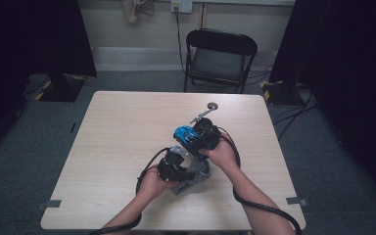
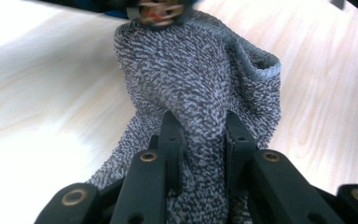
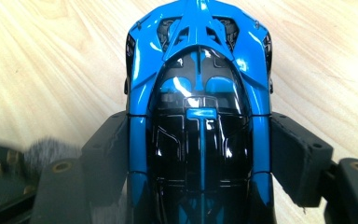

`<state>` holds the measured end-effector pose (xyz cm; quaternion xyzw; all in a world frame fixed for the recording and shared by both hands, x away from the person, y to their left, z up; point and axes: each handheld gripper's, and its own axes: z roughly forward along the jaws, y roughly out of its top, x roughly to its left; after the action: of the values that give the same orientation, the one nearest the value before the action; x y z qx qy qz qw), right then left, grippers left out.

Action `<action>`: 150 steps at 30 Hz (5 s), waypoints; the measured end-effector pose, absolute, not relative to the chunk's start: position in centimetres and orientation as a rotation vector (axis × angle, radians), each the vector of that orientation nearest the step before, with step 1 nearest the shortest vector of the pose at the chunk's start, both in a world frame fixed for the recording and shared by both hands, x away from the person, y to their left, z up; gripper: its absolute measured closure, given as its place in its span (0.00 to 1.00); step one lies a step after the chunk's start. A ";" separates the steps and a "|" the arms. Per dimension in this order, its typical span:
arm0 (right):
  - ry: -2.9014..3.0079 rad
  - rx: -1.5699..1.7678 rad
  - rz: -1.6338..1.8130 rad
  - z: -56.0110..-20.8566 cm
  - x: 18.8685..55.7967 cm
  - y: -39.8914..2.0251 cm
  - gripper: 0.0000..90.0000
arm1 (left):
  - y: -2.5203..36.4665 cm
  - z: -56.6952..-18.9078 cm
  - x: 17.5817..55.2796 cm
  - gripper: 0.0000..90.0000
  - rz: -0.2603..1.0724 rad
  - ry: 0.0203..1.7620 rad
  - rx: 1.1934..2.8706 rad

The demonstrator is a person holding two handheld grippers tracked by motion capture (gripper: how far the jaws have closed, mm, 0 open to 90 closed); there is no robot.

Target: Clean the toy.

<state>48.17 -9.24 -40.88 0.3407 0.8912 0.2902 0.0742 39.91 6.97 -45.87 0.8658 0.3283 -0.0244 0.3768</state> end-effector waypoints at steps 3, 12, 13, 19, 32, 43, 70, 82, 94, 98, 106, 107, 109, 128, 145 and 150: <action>2.675 1.021 0.877 -40.8 48.0 -9.6 0.32 | 8.2 -45.6 40.4 0.82 -0.033 0.874 2.207; 2.683 0.986 0.873 -40.7 47.1 -10.1 0.32 | 12.0 -45.2 42.0 0.82 0.060 1.003 2.169; 2.681 0.987 0.877 -40.7 47.1 -10.1 0.32 | 12.4 -45.1 42.2 0.82 0.067 1.017 2.166; 2.694 0.961 0.882 -40.9 46.5 -10.3 0.32 | 14.2 -45.0 43.3 0.82 0.109 1.093 2.127; 2.717 0.914 0.888 -41.1 45.3 -10.0 0.32 | 14.3 -44.3 44.7 0.82 0.157 1.148 2.072; 2.733 0.884 0.892 -41.3 44.7 -9.8 0.32 | 13.7 -44.0 45.3 0.82 0.188 1.151 2.062; 2.732 0.915 0.876 -40.8 45.8 -9.4 0.32 | 10.8 -44.3 43.8 0.82 0.137 0.971 2.149; 2.752 0.916 0.859 -40.8 46.1 -9.0 0.32 | 10.0 -44.7 43.3 0.82 0.118 0.938 2.156; 2.755 0.926 0.842 -40.8 46.4 -8.6 0.32 | 9.3 -45.1 42.8 0.82 0.105 0.916 2.157; 2.748 0.938 0.838 -40.7 46.5 -8.5 0.32 | 8.8 -45.2 42.5 0.82 0.095 0.895 2.166; 2.737 0.958 0.853 -40.4 46.7 -8.4 0.32 | 7.9 -45.0 41.9 0.82 0.096 0.860 2.173; 2.734 0.959 0.854 -40.4 46.7 -8.4 0.32 | 7.8 -45.0 41.9 0.82 0.093 0.859 2.173; 2.733 0.965 0.859 -40.4 46.8 -8.4 0.32 | 7.6 -45.1 41.7 0.82 0.092 0.851 2.174; 2.718 1.007 0.865 -40.5 47.1 -8.1 0.32 | 5.9 -45.7 40.7 0.82 0.054 0.792 2.193; 2.702 1.044 0.875 -40.3 47.6 -8.7 0.32 | 4.9 -45.8 40.2 0.81 0.017 0.765 2.178; 2.695 1.068 0.886 -40.2 48.0 -9.3 0.32 | 4.9 -45.8 40.0 0.81 0.004 0.753 2.182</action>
<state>47.96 -9.29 -40.17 0.3517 0.8877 0.2919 0.0552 40.01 4.89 -45.76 0.8644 0.2985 0.0016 0.4047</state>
